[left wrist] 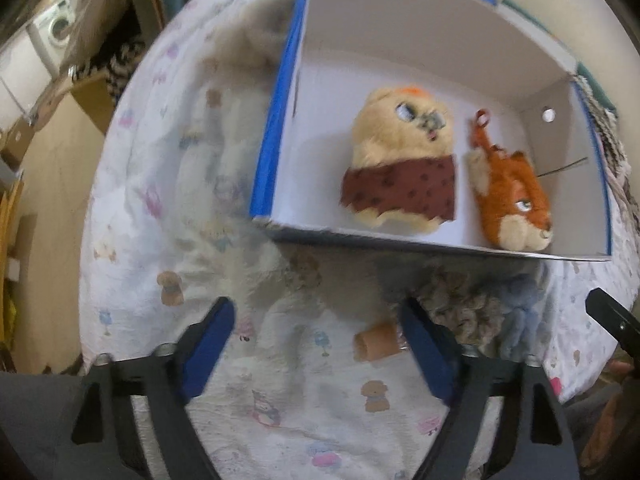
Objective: Organize soft objects
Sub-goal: 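Lower the right tool and grasp the light-blue plush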
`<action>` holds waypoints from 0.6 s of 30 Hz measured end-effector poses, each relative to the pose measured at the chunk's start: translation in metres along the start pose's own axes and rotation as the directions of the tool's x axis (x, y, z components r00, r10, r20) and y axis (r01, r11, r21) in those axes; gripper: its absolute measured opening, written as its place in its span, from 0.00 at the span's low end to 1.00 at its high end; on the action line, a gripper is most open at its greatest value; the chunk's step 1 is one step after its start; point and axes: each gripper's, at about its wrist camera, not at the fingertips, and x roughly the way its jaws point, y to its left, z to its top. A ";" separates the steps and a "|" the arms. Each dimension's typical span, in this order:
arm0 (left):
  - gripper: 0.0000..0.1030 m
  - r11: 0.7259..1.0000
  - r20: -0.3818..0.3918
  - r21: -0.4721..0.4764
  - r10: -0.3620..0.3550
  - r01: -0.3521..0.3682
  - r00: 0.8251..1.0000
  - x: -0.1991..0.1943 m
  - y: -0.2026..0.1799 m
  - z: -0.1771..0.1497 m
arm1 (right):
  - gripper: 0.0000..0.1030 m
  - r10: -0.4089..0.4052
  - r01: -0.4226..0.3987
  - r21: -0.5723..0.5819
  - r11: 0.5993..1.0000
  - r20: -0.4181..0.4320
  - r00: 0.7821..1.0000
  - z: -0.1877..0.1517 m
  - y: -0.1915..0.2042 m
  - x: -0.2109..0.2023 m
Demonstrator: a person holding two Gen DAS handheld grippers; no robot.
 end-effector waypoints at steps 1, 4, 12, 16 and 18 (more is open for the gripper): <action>0.74 1.000 -0.014 -0.012 -0.003 0.003 1.000 0.004 0.002 0.000 | 1.00 0.000 0.000 0.004 1.000 -0.013 1.000 0.000 0.000 0.004; 0.74 1.000 -0.019 -0.019 0.015 -0.016 1.000 0.007 0.004 -0.002 | 1.00 -0.016 0.017 0.013 1.000 -0.073 0.997 0.001 -0.005 0.019; 0.74 0.999 -0.037 -0.029 0.017 -0.018 0.999 0.013 0.003 0.003 | 0.59 -0.067 0.049 -0.078 0.996 -0.261 0.963 -0.012 0.001 0.067; 0.74 1.000 -0.048 -0.015 0.018 -0.018 0.999 0.018 0.000 0.005 | 0.59 -0.079 0.053 -0.108 0.993 -0.261 0.962 -0.009 0.008 0.077; 0.74 1.000 -0.052 -0.017 0.012 -0.013 0.999 0.019 -0.002 0.003 | 0.59 -0.092 0.058 -0.127 0.990 -0.280 0.955 -0.010 0.011 0.084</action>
